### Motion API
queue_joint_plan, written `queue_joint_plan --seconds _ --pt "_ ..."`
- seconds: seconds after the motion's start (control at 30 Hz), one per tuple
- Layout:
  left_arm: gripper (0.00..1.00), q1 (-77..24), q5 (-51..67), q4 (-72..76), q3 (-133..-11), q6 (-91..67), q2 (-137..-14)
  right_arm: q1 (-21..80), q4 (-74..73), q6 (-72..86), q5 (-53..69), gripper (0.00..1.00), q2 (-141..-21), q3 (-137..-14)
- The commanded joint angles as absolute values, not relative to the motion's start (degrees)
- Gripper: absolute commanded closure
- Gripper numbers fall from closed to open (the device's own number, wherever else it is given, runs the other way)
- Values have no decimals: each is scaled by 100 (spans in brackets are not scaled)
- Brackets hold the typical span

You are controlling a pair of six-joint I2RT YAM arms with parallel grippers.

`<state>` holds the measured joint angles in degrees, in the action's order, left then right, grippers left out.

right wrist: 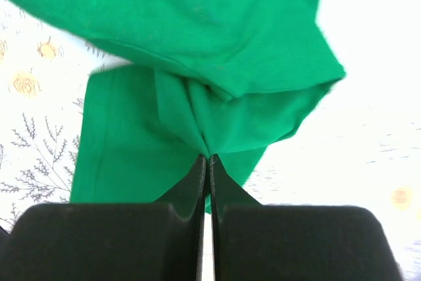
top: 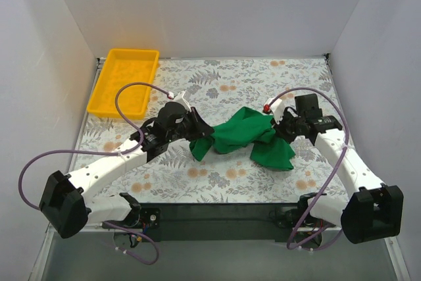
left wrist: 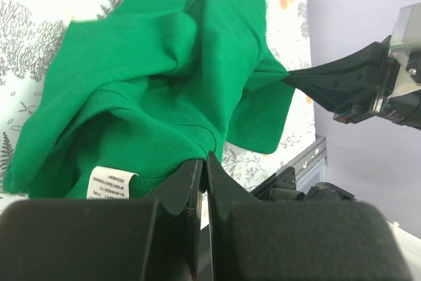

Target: Fold and stack the t-shirts

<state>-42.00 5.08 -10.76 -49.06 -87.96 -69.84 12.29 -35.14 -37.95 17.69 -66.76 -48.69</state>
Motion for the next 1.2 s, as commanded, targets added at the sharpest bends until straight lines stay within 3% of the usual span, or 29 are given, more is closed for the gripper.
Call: queue_joint_plan --seconds 0.0,0.7,0.93,1.17 --pt "100 -4192 334 -1081 -4948 -8535 -6584 1230 -3761 -4069 1793 99 -6408 -5465" --pt "100 -4175 -316 -1371 -5862 -7489 -5045 1038 -4623 -4104 2469 99 -5862 -8164" --pt "100 -4184 -764 -1511 -6126 -7426 -5150 853 -4737 -4201 2637 99 -5845 -8605" --pt "100 -4157 -1581 -1582 -6327 -7558 -5676 853 -4562 -4193 2066 99 -6020 -8429"
